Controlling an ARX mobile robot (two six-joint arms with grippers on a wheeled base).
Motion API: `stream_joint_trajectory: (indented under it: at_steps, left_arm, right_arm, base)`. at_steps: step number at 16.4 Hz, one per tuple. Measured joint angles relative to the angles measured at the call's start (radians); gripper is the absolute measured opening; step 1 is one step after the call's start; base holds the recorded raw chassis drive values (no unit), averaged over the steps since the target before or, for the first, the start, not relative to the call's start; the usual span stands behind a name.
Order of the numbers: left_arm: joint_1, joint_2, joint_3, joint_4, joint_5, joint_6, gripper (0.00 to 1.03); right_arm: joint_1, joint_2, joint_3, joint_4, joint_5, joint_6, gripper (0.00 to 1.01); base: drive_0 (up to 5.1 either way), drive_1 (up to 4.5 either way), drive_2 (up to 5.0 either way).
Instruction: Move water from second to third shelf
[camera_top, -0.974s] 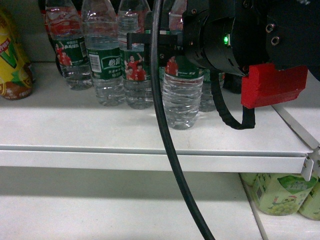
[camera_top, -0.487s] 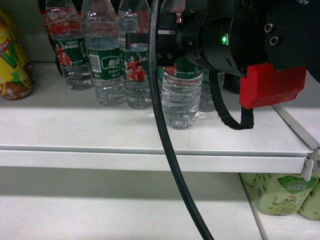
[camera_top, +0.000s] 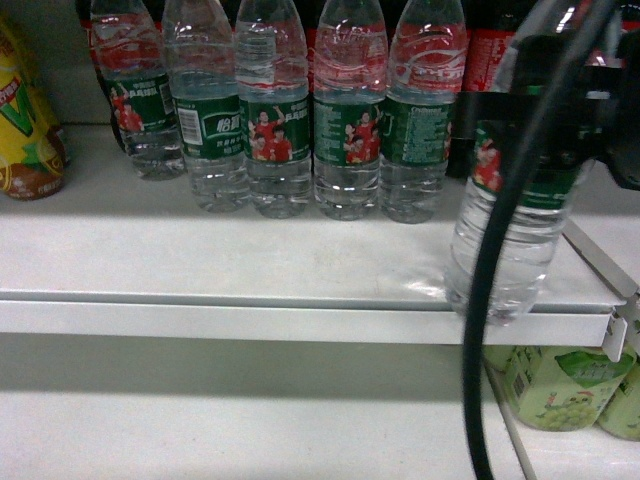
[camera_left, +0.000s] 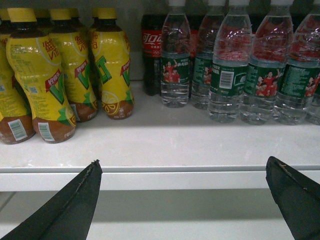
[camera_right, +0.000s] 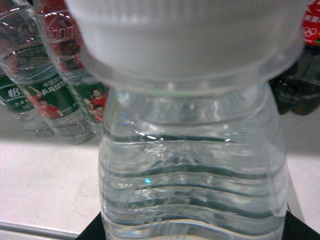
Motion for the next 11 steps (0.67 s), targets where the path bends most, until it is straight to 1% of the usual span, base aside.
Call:
stream_joint_trajectory:
  at_steps: [3, 5, 6, 7, 8, 9, 10, 11]
  left_arm:
    - [0.000, 0.000, 0.000, 0.000, 0.000, 0.000, 0.98]
    - [0.000, 0.000, 0.000, 0.000, 0.000, 0.000, 0.98]
    - [0.000, 0.000, 0.000, 0.000, 0.000, 0.000, 0.98]
    - [0.000, 0.000, 0.000, 0.000, 0.000, 0.000, 0.98]
    - [0.000, 0.000, 0.000, 0.000, 0.000, 0.000, 0.98]
    - [0.000, 0.000, 0.000, 0.000, 0.000, 0.000, 0.98]
    - [0.000, 0.000, 0.000, 0.000, 0.000, 0.000, 0.98]
    - [0.000, 0.000, 0.000, 0.000, 0.000, 0.000, 0.98]
  right_arm:
    - [-0.073, -0.159, -0.131, -0.035, -0.065, -0.005, 0.43]
    - [-0.130, -0.290, -0.201, -0.093, -0.101, -0.005, 0.43]
    - [-0.159, -0.369, -0.229, -0.129, -0.109, -0.005, 0.43]
    - [-0.179, -0.435, -0.244, -0.167, -0.109, -0.008, 0.43]
    - [-0.203, -0.512, -0.254, -0.214, -0.120, -0.008, 0.43]
    - [-0.235, -0.647, -0.270, -0.271, -0.135, -0.013, 0.43]
    - [-0.300, -0.824, -0.293, -0.368, -0.170, -0.020, 0.43]
    - [-0.321, -0.861, -0.296, -0.406, -0.175, -0.021, 0.43]
  base:
    - [0.0, 0.00, 0.0]
    - [0.0, 0.00, 0.0]
    - [0.0, 0.00, 0.0]
    - [0.0, 0.00, 0.0]
    - [0.0, 0.00, 0.0]
    - [0.0, 0.00, 0.0]
    - [0.0, 0.00, 0.0]
    - [0.0, 0.00, 0.0]
